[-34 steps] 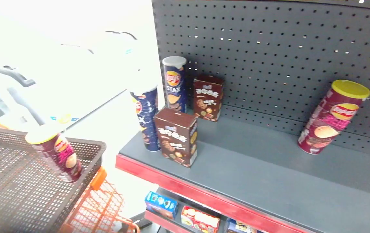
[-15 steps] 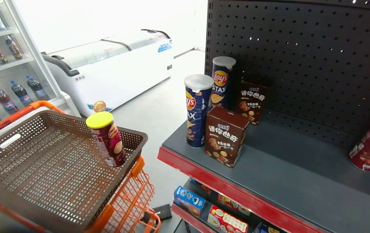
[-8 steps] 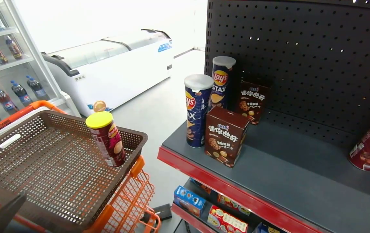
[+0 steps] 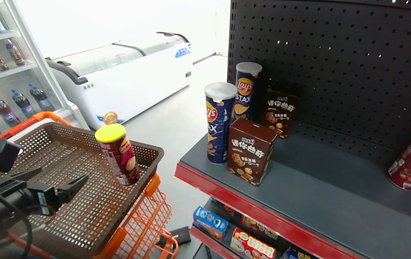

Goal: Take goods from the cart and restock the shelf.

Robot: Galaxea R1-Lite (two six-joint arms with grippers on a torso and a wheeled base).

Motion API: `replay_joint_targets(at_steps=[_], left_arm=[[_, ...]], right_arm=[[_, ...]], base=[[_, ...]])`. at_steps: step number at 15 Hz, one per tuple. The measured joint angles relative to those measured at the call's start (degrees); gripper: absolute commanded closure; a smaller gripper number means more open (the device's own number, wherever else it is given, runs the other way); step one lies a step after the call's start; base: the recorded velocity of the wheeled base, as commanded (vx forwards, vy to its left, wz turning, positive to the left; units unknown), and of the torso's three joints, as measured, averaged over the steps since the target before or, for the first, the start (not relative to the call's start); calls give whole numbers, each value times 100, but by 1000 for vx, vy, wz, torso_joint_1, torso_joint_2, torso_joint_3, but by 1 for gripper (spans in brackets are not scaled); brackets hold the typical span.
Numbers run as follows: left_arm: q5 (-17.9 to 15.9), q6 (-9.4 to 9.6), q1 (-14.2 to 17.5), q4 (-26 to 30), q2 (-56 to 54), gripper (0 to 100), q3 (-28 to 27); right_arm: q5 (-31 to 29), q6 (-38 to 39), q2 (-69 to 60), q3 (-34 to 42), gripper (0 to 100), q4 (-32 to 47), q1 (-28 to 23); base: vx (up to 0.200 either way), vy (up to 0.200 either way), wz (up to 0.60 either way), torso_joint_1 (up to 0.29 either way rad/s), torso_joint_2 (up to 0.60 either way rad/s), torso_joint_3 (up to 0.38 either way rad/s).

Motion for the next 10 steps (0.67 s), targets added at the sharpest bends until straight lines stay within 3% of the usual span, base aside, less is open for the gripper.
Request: replay_joint_targets(at_steps=[4,10], left_arm=[[-145,6,-22,-1314,1670,0,-345],[-161,-21,-113,-2113,3274,0,-1418]], right_arm=[[0,-1,0,0,0,0,0],[2,-1,0,0,0,0,0]], base=[[0,0,0,0,0,0],[0,0,0,0,0,0]])
